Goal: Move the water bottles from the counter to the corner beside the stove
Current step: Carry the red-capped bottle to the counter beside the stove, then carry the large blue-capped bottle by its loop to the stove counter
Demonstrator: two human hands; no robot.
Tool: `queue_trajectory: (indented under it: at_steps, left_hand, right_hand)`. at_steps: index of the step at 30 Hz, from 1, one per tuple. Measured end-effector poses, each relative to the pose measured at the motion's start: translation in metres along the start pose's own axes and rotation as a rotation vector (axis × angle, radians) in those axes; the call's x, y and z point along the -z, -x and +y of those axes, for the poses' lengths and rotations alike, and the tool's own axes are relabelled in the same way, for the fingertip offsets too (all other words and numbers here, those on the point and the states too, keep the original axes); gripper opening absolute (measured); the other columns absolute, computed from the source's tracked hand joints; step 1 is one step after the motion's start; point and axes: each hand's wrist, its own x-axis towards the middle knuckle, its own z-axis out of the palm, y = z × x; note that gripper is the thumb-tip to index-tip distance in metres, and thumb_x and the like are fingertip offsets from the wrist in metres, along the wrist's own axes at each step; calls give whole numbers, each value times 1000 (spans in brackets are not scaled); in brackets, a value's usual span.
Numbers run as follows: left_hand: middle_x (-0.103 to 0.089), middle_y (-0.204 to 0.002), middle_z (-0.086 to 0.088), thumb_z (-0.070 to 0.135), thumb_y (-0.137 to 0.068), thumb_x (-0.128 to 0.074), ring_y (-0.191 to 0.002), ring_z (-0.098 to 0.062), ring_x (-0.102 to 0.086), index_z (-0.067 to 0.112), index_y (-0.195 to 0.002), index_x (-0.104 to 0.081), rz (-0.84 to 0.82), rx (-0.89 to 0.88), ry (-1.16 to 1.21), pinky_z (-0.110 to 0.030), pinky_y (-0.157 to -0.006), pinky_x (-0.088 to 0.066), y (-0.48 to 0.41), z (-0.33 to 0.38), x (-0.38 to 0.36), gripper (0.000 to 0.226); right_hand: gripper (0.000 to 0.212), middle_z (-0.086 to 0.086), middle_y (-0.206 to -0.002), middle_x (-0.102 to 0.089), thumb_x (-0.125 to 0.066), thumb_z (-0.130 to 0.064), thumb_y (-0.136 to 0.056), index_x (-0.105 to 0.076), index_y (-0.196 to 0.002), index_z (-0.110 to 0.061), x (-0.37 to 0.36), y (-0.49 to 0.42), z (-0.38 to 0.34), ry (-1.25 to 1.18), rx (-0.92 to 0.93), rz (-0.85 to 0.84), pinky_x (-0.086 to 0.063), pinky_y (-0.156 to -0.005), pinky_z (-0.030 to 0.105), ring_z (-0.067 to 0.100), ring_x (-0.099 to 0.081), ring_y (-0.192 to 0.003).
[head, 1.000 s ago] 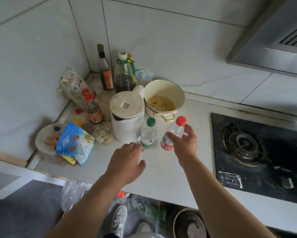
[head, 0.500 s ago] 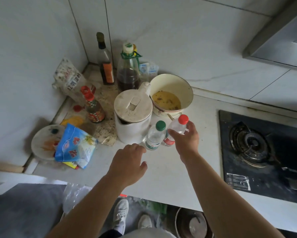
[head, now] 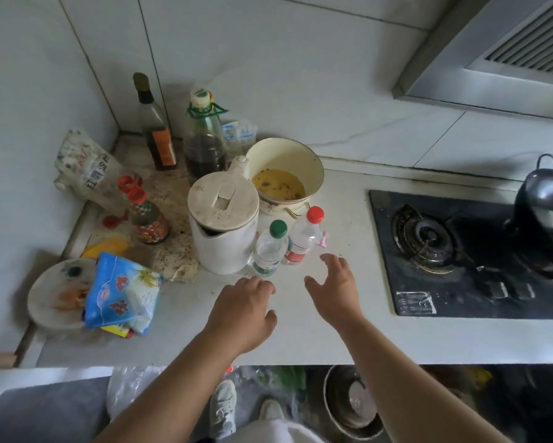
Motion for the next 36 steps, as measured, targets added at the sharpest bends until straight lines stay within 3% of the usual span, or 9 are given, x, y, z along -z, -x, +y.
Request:
queue_trajectory:
  at_steps: [3, 7, 15, 21, 27, 36]
  left_hand:
    - [-59, -120, 3, 42, -86, -52, -107, -20, -53, 22, -125, -53, -53, -92, -4, -37, -85, -44, -5, 14, -10, 43]
    - [-59, -121, 2, 40, -86, -53, -106, -21, -53, 21, -125, -52, -88, -237, -8, -37, -86, -43, -17, 47, -18, 43]
    - [-57, -121, 1, 39, -86, -56, -109, -21, -52, 22, -124, -51, -43, -513, -150, -38, -92, -40, -12, 141, -26, 42]
    - [-56, -125, 1, 46, -85, -54, -116, -21, -50, 24, -123, -51, -57, -767, -214, -42, -102, -35, 34, 228, -55, 44]
    - [-39, -151, -6, 42, -88, -52, -142, -24, -29, 23, -140, -43, -70, -933, -298, -50, -117, -17, 116, 310, -88, 56]
    - [-36, -154, -5, 48, -86, -52, -145, -21, -25, 25, -143, -41, -139, -1252, -370, -45, -119, -16, 247, 428, -151, 63]
  right_hand:
    - [55, 6, -143, -52, -64, -35, -93, -49, -143, -19, 9, 28, 21, 234, 41, -19, -51, -96, 43, 28, -51, -124]
    - [50, 7, -137, -56, -63, -33, -93, -49, -138, -17, 29, 67, 44, 346, 25, 47, -50, -95, 44, 29, -52, -120]
    - [64, 8, -144, -51, -66, -34, -84, -42, -141, -20, 64, 151, 83, 498, -120, 228, -39, -111, 48, 32, -44, -135]
    - [78, 8, -145, -51, -71, -39, -79, -42, -147, -18, 92, 237, 132, 471, -296, 353, -34, -115, 51, 33, -40, -140]
    - [78, 9, -150, -49, -70, -41, -83, -41, -151, -17, 109, 348, 196, 404, -464, 443, -34, -116, 48, 32, -39, -143]
    - [78, 11, -156, -45, -71, -40, -87, -36, -154, -19, 108, 522, 284, 307, -755, 603, -31, -120, 51, 32, -36, -147]
